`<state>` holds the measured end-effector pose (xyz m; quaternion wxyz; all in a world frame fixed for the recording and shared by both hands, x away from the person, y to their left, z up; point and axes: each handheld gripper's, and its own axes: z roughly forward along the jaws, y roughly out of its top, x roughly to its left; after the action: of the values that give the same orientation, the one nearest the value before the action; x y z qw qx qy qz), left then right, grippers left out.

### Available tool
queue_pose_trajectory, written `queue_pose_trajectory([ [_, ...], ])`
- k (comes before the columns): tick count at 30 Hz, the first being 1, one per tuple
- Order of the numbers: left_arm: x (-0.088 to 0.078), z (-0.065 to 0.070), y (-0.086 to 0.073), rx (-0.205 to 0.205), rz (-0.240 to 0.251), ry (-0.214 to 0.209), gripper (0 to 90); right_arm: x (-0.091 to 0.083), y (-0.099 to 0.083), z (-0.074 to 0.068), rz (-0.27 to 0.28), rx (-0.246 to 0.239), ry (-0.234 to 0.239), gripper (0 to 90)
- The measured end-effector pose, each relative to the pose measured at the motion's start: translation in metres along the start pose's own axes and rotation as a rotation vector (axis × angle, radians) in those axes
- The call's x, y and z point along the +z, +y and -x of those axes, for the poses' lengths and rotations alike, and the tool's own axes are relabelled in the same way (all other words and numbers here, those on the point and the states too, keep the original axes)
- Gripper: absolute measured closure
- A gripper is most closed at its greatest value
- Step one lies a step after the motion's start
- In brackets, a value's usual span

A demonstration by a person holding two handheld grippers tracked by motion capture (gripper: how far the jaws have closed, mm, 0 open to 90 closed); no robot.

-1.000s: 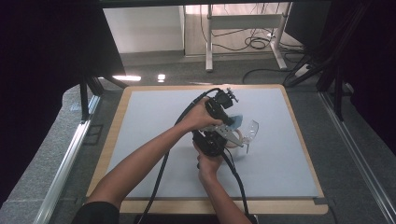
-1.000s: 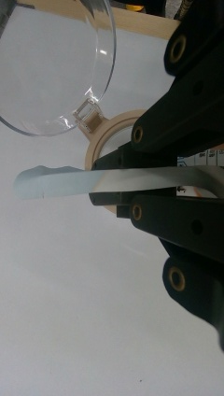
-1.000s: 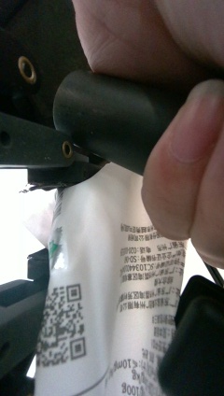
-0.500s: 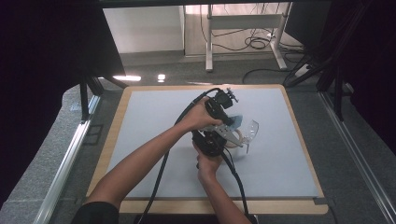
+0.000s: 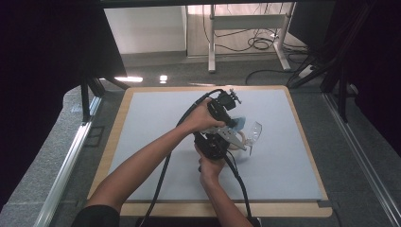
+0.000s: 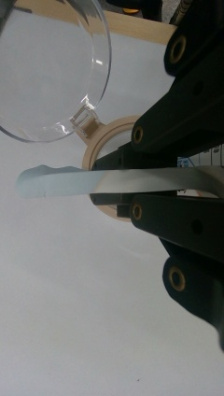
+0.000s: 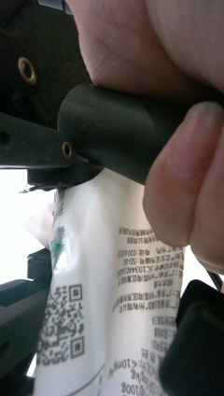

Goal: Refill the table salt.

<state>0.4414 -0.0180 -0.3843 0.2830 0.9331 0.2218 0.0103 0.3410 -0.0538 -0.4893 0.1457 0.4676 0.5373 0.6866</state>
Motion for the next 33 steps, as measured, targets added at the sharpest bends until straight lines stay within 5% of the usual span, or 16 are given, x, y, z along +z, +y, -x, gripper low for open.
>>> queue_pose_trajectory([
  [33, 0.0043, -0.0017, -0.0020, -0.002, -0.001, -0.006, 87.3, 0.0020, -0.0022, 0.0042, -0.004, -0.009, -0.003, 64.7],
])
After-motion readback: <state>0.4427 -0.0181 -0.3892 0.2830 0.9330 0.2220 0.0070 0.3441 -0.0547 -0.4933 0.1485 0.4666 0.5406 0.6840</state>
